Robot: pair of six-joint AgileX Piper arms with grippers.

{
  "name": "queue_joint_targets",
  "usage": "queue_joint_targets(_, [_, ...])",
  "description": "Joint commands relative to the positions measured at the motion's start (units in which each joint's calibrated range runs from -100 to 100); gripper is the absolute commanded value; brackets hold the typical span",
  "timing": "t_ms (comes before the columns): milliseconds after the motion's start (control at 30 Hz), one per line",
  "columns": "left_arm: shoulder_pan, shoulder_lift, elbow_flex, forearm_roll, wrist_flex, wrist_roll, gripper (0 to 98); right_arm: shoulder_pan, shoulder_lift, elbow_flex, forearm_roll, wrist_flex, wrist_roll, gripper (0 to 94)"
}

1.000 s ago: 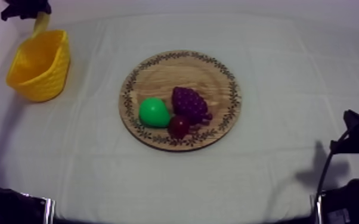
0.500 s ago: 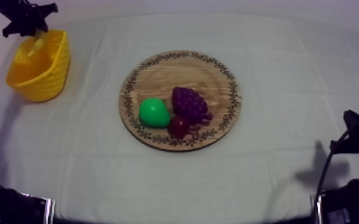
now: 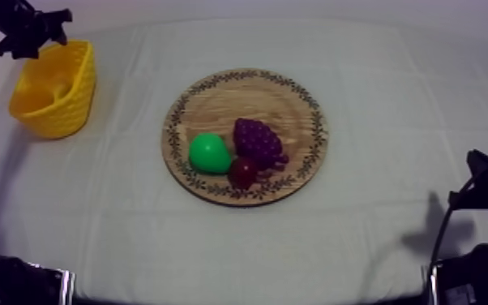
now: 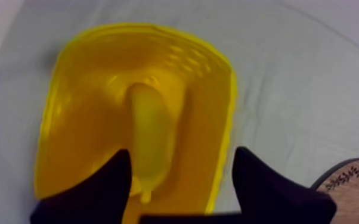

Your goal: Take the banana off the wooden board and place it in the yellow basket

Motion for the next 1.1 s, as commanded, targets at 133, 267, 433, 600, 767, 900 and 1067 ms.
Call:
queue_joint_targets(133, [1.2, -11.0, 5.1, 0.31, -0.8, 0.0, 65.6, 0.0, 0.0, 0.0, 0.0, 0.0, 0.0, 0.6])
queue_joint_targets(267, [2.5, -20.3, 10.7, 0.34, -3.2, 0.3, 58.5, 0.0, 0.0, 0.0, 0.0, 0.0, 0.0, 0.6])
queue_joint_targets(433, [4.3, -32.8, 17.4, 0.37, -5.8, 0.5, 48.3, 0.0, 0.0, 0.0, 0.0, 0.0, 0.0, 0.6])
queue_joint_targets(600, [5.2, -44.1, 23.2, 0.60, -8.0, -0.3, 37.1, 0.0, 0.0, 0.0, 0.0, 0.0, 0.0, 0.6])
queue_joint_targets(767, [5.4, -55.3, 33.8, 0.68, -14.3, -0.3, 21.7, 0.0, 0.0, 0.0, 0.0, 0.0, 0.0, 0.6])
queue_joint_targets(900, [5.3, -65.3, 45.6, 0.56, -20.1, 1.0, 10.3, 0.0, 0.0, 0.0, 0.0, 0.0, 0.0, 0.6])
queue_joint_targets(1067, [5.3, -77.6, 60.5, 0.44, -24.8, 3.2, 2.1, 0.0, 0.0, 0.0, 0.0, 0.0, 0.0, 0.6])
